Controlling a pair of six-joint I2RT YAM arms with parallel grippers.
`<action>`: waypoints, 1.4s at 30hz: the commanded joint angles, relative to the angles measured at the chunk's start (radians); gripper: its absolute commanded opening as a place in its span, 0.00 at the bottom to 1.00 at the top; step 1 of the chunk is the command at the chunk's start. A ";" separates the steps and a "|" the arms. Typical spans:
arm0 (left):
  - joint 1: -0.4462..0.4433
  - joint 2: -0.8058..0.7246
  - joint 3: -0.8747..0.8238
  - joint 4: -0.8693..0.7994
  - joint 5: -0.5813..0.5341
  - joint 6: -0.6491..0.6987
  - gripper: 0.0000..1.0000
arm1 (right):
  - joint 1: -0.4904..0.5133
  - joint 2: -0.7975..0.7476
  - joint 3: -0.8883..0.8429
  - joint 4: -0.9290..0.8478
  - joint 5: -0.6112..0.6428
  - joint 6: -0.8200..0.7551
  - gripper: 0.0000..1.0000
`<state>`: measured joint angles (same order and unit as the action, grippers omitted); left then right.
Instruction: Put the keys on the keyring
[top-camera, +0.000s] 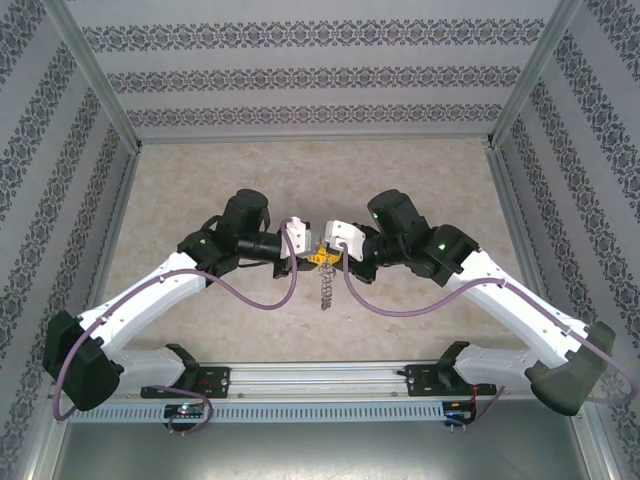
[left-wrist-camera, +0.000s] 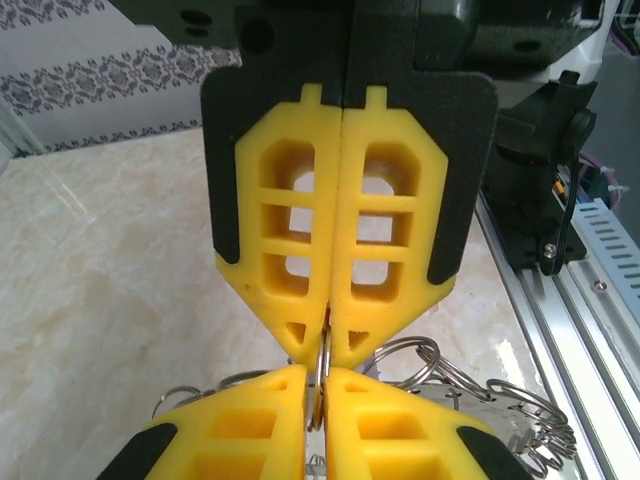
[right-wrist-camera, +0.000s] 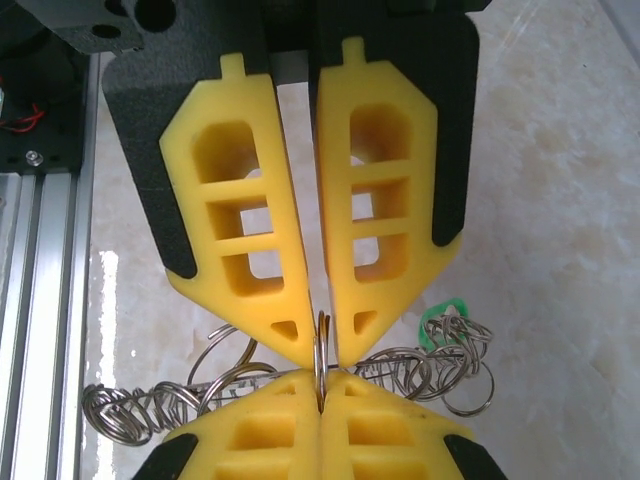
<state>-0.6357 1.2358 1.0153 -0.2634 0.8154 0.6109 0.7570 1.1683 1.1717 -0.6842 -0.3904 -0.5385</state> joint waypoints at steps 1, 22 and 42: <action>-0.015 0.021 0.029 -0.077 -0.014 0.059 0.14 | 0.021 0.017 0.049 -0.033 0.036 -0.011 0.00; -0.020 -0.046 -0.160 0.432 -0.002 -0.230 0.00 | -0.138 -0.111 -0.128 0.122 -0.136 0.167 0.28; -0.019 -0.051 -0.202 0.535 0.044 -0.298 0.00 | -0.145 -0.023 -0.078 0.114 -0.206 0.045 0.14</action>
<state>-0.6418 1.2118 0.8108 0.1959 0.8116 0.3271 0.6170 1.1389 1.0649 -0.5640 -0.5705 -0.4484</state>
